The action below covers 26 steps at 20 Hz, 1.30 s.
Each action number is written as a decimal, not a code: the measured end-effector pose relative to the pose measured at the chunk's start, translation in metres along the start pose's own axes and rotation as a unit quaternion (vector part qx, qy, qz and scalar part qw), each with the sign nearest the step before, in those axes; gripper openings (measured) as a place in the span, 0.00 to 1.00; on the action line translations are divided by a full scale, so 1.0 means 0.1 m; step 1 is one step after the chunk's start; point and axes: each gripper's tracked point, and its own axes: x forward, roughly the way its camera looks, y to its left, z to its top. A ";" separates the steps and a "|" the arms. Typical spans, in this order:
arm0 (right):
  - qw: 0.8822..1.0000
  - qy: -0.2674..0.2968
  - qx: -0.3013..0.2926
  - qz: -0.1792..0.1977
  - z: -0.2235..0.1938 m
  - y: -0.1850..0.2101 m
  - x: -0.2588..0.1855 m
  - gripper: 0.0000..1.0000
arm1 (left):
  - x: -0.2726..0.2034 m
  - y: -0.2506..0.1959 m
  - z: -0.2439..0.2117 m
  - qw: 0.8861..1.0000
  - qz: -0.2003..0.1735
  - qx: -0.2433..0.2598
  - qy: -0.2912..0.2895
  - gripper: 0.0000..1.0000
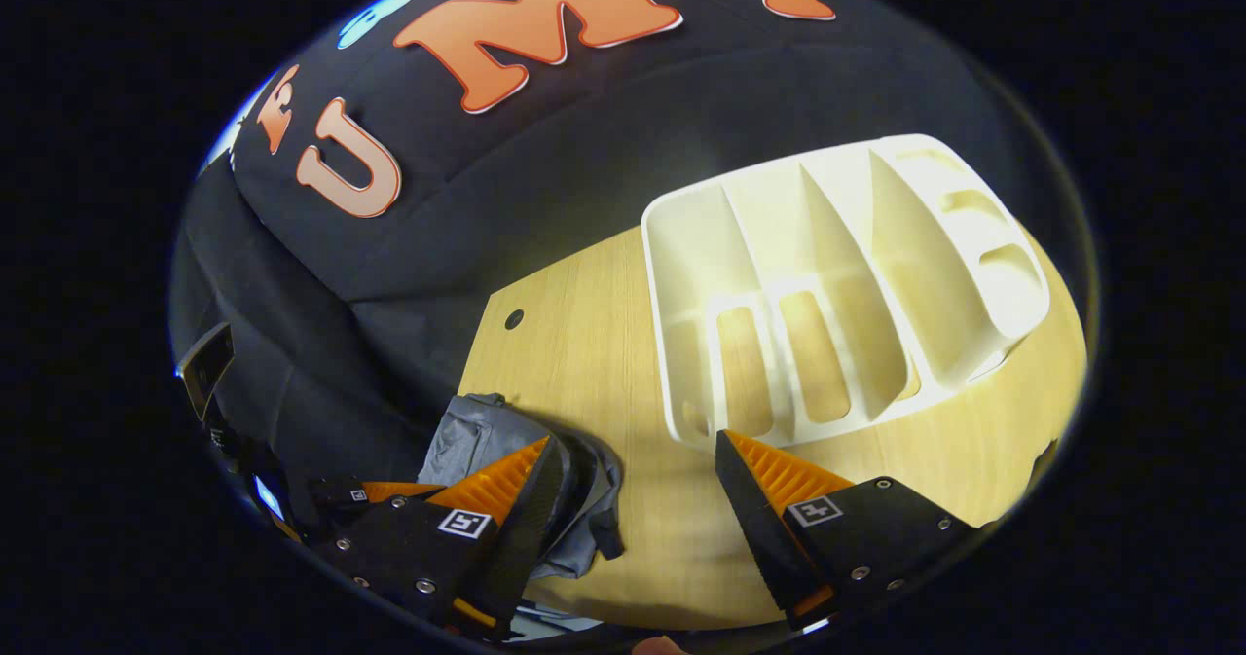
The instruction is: Open the schoolbag, grab two books from the bookshelf and put them into the schoolbag.
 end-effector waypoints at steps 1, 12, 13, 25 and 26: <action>1.000 -0.014 -0.014 -0.008 0.09 -0.05 -0.02 0.94 | 0.03 -0.02 0.05 1.000 0.006 -0.004 -0.002 0.79; 0.974 -0.175 -0.129 -0.059 1.18 -0.49 -0.54 0.95 | -0.09 -0.38 1.37 0.978 0.067 -0.048 -0.191 0.96; 0.970 -0.192 -0.138 -0.065 1.27 -0.53 -0.65 0.95 | -0.13 -0.41 1.47 0.973 0.074 -0.055 -0.213 0.96; 0.924 -0.315 -0.211 -0.044 1.81 -0.57 -1.26 0.95 | -0.85 -0.40 2.33 0.880 0.152 -0.139 -0.427 0.95; 0.922 -0.319 -0.214 -0.042 1.81 -0.54 -1.28 0.95 | -0.90 -0.39 2.34 0.876 0.156 -0.141 -0.435 0.95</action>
